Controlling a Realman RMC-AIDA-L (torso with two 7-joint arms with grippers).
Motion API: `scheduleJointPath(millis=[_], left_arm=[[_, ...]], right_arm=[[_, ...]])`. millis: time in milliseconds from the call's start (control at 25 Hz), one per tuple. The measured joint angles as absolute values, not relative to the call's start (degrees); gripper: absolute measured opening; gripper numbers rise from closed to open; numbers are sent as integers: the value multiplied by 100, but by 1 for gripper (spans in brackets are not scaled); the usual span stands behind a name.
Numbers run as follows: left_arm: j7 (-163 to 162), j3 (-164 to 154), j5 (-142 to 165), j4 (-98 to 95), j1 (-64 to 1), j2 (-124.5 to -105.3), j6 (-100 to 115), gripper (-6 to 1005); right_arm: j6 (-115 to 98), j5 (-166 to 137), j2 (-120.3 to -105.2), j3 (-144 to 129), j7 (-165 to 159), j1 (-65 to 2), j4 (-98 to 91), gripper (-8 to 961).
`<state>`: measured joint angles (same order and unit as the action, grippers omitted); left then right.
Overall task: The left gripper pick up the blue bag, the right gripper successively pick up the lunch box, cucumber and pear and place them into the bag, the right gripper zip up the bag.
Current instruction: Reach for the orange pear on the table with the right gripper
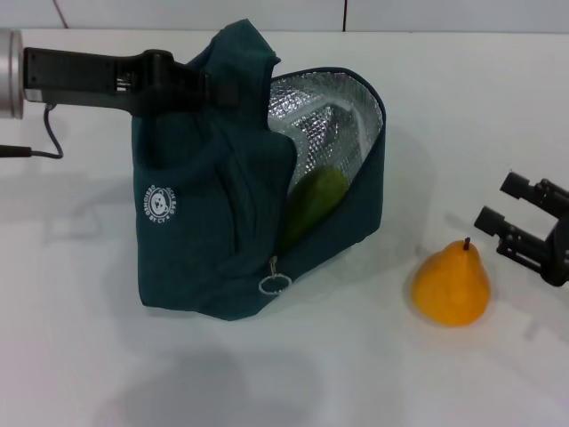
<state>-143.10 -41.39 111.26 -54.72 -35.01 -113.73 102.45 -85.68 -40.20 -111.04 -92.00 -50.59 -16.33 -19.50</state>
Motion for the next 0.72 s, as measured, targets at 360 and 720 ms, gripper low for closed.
scheduleJointPath(millis=[360, 720], left_arm=[[-14309, -4139, 11123, -5467, -3525, -11350, 10199, 40], [-14291, -4140, 11118, -5459, -3533, -11321, 10142, 40]], right_arm=[[-8478, -4470, -11174, -9203, -4981, -1870, -1732, 691], [-8303, -4503, -11196, -9219, -4887, -1894, -1715, 610]])
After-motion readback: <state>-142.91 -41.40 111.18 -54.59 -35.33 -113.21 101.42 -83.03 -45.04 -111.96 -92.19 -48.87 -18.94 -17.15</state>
